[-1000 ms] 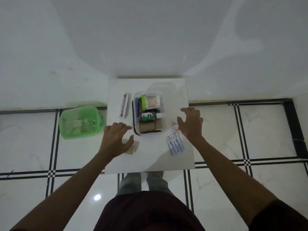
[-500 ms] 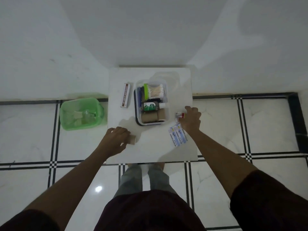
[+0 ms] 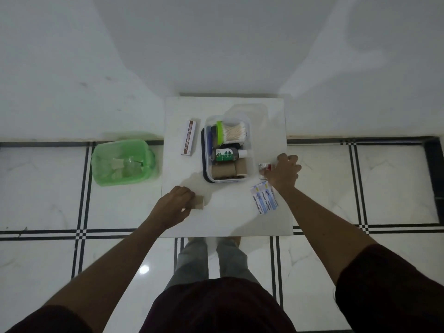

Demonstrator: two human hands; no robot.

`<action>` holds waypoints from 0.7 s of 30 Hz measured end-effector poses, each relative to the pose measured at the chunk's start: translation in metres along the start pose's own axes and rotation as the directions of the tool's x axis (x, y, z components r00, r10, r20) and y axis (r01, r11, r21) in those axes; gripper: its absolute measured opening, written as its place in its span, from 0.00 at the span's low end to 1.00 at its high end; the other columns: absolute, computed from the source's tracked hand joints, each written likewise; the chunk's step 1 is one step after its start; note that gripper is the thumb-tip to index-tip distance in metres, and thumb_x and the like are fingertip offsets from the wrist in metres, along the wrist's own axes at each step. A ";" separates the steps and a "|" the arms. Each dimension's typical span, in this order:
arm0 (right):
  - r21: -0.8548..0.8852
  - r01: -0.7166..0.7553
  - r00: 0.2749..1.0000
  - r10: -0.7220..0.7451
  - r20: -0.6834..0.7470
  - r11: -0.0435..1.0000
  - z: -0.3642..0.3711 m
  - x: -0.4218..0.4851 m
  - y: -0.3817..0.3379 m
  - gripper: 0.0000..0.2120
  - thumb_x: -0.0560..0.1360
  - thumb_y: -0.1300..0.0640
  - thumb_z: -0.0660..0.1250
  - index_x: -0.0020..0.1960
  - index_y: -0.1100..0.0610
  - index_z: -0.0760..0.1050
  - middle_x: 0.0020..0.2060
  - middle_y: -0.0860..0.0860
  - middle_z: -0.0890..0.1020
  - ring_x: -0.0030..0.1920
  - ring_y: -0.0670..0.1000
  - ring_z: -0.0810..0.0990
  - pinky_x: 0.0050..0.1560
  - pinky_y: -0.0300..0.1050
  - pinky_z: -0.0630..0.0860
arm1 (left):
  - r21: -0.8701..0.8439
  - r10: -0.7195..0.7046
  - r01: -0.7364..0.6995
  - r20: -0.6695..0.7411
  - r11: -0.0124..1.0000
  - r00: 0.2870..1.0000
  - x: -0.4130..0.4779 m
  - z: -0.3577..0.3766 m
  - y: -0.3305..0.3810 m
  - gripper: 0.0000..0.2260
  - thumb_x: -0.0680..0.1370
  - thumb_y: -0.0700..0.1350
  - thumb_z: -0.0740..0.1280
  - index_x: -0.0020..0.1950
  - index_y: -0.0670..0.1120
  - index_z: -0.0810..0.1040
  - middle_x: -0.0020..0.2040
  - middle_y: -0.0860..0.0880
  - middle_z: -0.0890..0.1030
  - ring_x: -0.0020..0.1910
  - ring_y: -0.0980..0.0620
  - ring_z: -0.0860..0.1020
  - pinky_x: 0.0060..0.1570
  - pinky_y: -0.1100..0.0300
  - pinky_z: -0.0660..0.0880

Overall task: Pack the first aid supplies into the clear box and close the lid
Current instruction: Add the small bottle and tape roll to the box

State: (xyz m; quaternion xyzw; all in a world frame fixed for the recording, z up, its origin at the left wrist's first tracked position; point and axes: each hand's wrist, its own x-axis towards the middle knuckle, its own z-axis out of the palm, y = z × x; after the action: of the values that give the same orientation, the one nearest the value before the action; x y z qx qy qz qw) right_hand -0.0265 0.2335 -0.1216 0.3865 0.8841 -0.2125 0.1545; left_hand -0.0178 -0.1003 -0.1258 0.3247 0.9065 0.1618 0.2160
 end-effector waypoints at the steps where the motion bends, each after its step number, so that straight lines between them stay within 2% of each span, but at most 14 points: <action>1: 0.012 -0.010 1.000 0.010 0.003 1.000 -0.002 0.000 0.000 0.34 0.62 0.47 0.78 0.59 0.61 0.67 0.59 0.60 0.68 0.56 0.64 0.70 0.54 0.59 0.74 | -0.011 0.001 -0.001 -0.010 1.000 1.000 -0.001 0.000 0.001 0.19 0.66 0.40 0.75 0.56 0.41 0.78 0.52 0.43 0.81 0.49 0.41 0.78 0.34 0.51 0.81; 4: 0.020 -0.046 0.999 0.047 -0.015 0.999 -0.006 0.001 0.002 0.35 0.61 0.48 0.80 0.59 0.61 0.67 0.57 0.60 0.70 0.57 0.63 0.71 0.55 0.58 0.73 | -0.037 -0.005 0.003 -0.058 0.999 0.998 -0.003 -0.001 0.002 0.19 0.68 0.44 0.74 0.58 0.42 0.77 0.53 0.44 0.80 0.51 0.43 0.77 0.36 0.51 0.81; 6: 0.048 -0.020 0.999 0.021 -0.032 0.999 -0.006 0.001 0.003 0.29 0.64 0.52 0.79 0.58 0.62 0.70 0.55 0.61 0.73 0.57 0.62 0.72 0.53 0.54 0.73 | -0.056 -0.005 -0.001 -0.108 0.998 0.994 -0.005 -0.005 0.003 0.19 0.70 0.49 0.70 0.58 0.44 0.76 0.53 0.45 0.80 0.50 0.44 0.77 0.36 0.52 0.80; 8: 0.149 0.042 0.998 -0.035 -0.049 0.988 -0.007 0.000 0.004 0.22 0.65 0.58 0.78 0.54 0.63 0.73 0.52 0.62 0.76 0.53 0.61 0.76 0.47 0.48 0.72 | -0.081 -0.011 -0.002 -0.153 0.997 0.988 -0.007 -0.010 0.004 0.20 0.70 0.52 0.66 0.59 0.44 0.76 0.52 0.46 0.80 0.50 0.46 0.76 0.36 0.52 0.79; 11: 0.243 0.098 0.994 -0.082 -0.075 0.965 -0.011 -0.002 0.006 0.12 0.66 0.67 0.74 0.48 0.65 0.77 0.47 0.62 0.80 0.48 0.60 0.79 0.42 0.40 0.67 | -0.108 -0.019 -0.007 -0.238 0.994 0.971 -0.007 -0.021 0.007 0.20 0.71 0.52 0.67 0.59 0.42 0.76 0.52 0.45 0.80 0.50 0.46 0.76 0.39 0.52 0.79; 14: 0.274 0.148 0.987 -0.125 -0.101 0.950 -0.019 -0.005 0.001 0.08 0.69 0.68 0.71 0.48 0.66 0.80 0.46 0.62 0.83 0.48 0.58 0.81 0.43 0.36 0.67 | -0.093 0.024 -0.061 -0.351 0.994 0.936 0.004 -0.034 0.016 0.20 0.72 0.49 0.70 0.60 0.40 0.77 0.53 0.42 0.80 0.51 0.44 0.77 0.44 0.53 0.78; 16: 0.284 0.175 0.981 -0.144 -0.127 0.943 -0.025 -0.008 -0.004 0.07 0.71 0.68 0.69 0.48 0.67 0.81 0.47 0.62 0.84 0.49 0.59 0.82 0.45 0.35 0.68 | -0.055 0.087 -0.120 -0.408 0.991 0.909 0.014 -0.046 0.026 0.19 0.72 0.48 0.71 0.59 0.39 0.78 0.53 0.42 0.80 0.50 0.44 0.77 0.44 0.55 0.77; 21: 0.443 0.126 0.978 -0.037 -0.204 0.888 -0.048 -0.015 -0.014 0.09 0.73 0.67 0.66 0.51 0.66 0.81 0.51 0.62 0.83 0.53 0.58 0.80 0.54 0.39 0.71 | 0.026 0.197 -0.211 -0.489 0.977 0.850 0.040 -0.072 0.047 0.16 0.70 0.46 0.73 0.54 0.39 0.80 0.48 0.42 0.82 0.45 0.43 0.78 0.41 0.54 0.78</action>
State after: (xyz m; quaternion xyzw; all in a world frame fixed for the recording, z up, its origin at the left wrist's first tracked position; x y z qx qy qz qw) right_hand -0.0322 0.2396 -0.0705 0.3928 0.8361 -0.3814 -0.0342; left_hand -0.0569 -0.0498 -0.0557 0.3644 0.8896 0.2732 -0.0338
